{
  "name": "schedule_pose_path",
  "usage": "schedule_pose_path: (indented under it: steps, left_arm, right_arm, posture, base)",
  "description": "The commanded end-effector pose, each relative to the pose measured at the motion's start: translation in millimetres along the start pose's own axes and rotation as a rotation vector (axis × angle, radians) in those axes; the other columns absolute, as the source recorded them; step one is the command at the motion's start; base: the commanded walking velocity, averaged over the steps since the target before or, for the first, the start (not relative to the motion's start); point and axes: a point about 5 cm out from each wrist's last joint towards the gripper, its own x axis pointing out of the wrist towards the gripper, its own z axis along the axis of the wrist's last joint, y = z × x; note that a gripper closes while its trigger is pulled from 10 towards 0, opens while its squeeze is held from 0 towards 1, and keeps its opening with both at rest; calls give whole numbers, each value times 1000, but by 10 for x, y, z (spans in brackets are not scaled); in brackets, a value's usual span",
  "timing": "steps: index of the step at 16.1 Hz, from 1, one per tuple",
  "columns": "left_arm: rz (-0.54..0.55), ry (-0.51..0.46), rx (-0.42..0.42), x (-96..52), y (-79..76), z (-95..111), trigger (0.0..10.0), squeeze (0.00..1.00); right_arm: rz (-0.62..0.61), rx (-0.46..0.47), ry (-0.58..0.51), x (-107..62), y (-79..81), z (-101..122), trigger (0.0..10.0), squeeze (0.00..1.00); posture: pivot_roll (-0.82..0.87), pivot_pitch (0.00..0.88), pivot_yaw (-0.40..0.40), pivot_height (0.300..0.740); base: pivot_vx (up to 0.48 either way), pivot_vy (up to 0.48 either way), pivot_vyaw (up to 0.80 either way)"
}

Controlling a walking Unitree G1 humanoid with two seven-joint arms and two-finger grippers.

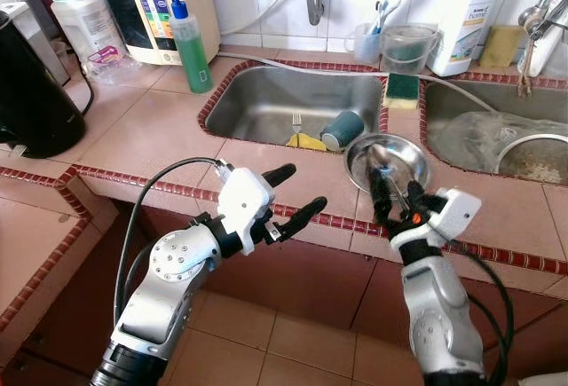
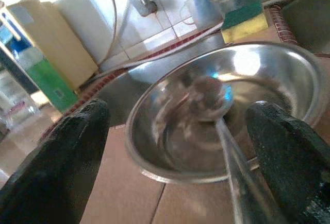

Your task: Kitchen organization

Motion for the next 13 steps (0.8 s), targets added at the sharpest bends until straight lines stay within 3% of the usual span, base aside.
schedule_pose_path:
  steps: [1,10,13]
  left_arm:
    - [-9,-10,9,-31,-2,27,10000,0]
    - [-19,-15,-10,-23,-36,23,10000,0]
    - [-16,-9,-17,-40,-36,12,10000,0]
  right_arm:
    - [21,-66,1,-49,35,-18,10000,0]
    - [5,-17,-118,-54,19,180,10000,0]
    - [52,-138,-124,-70,61,219,10000,0]
  posture:
    - [-206,43,87,740]
    - [-212,40,99,740]
    - [-208,43,99,740]
  base:
    - [0,0,0]
    - [0,0,0]
    - [0,0,0]
